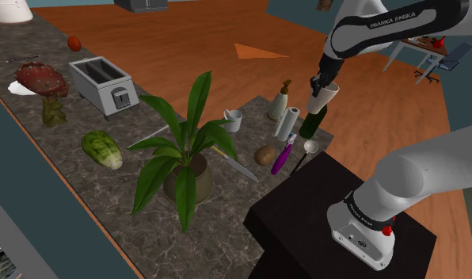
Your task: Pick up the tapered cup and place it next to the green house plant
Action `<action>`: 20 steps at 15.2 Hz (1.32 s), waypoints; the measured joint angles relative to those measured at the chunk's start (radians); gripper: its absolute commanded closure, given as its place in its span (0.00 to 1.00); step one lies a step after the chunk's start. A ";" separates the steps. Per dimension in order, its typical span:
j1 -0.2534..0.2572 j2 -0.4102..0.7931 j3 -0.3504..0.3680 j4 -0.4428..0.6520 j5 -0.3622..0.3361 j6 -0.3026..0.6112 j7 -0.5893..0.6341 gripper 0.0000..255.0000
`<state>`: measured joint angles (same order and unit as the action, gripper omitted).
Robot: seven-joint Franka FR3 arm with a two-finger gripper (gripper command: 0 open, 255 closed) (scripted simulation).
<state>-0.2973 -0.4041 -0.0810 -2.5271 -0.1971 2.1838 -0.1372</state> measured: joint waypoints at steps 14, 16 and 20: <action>0.007 -0.061 0.009 0.139 0.020 -0.200 -0.025 1.00; 0.008 -0.060 0.010 0.169 0.022 -0.228 -0.029 1.00; 0.009 -0.067 0.013 0.216 0.026 -0.282 -0.035 1.00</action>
<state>-0.2879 -0.4710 -0.0680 -2.3106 -0.1707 1.9015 -0.1721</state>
